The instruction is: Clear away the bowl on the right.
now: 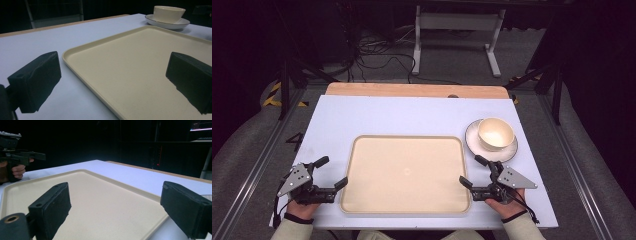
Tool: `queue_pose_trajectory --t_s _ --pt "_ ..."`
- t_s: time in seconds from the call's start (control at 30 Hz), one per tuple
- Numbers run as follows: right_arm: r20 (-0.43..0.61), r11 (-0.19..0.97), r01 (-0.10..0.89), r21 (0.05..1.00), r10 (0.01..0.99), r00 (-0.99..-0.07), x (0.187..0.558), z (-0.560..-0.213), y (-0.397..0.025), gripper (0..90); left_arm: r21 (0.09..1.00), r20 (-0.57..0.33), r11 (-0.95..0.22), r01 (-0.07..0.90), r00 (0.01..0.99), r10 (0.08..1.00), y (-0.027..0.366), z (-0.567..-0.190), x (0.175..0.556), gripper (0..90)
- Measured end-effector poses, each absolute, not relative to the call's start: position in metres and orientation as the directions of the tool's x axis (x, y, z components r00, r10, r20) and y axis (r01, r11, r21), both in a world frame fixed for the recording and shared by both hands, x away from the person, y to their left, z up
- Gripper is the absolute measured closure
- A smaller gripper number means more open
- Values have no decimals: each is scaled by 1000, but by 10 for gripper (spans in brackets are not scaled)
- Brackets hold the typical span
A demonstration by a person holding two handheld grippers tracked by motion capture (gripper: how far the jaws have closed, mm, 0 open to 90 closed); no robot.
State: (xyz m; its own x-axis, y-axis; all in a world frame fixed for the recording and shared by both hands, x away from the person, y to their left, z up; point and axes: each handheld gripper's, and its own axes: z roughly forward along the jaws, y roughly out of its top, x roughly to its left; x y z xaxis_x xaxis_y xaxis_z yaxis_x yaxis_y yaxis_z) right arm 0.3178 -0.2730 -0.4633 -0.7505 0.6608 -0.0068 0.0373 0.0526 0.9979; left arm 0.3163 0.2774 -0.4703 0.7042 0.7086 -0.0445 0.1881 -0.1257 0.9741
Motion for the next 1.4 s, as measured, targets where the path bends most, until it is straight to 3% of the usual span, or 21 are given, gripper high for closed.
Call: queue_pose_trajectory --t_s 0.77,1.4 --pt "-1 97 91 991 691 -723 320 -460 -268 134 973 -47 -127 193 703 709 278 -470 316 4" --pt "-9 94 73 993 673 -739 326 -424 -264 162 973 -48 -127 194 703 710 278 -470 316 4"
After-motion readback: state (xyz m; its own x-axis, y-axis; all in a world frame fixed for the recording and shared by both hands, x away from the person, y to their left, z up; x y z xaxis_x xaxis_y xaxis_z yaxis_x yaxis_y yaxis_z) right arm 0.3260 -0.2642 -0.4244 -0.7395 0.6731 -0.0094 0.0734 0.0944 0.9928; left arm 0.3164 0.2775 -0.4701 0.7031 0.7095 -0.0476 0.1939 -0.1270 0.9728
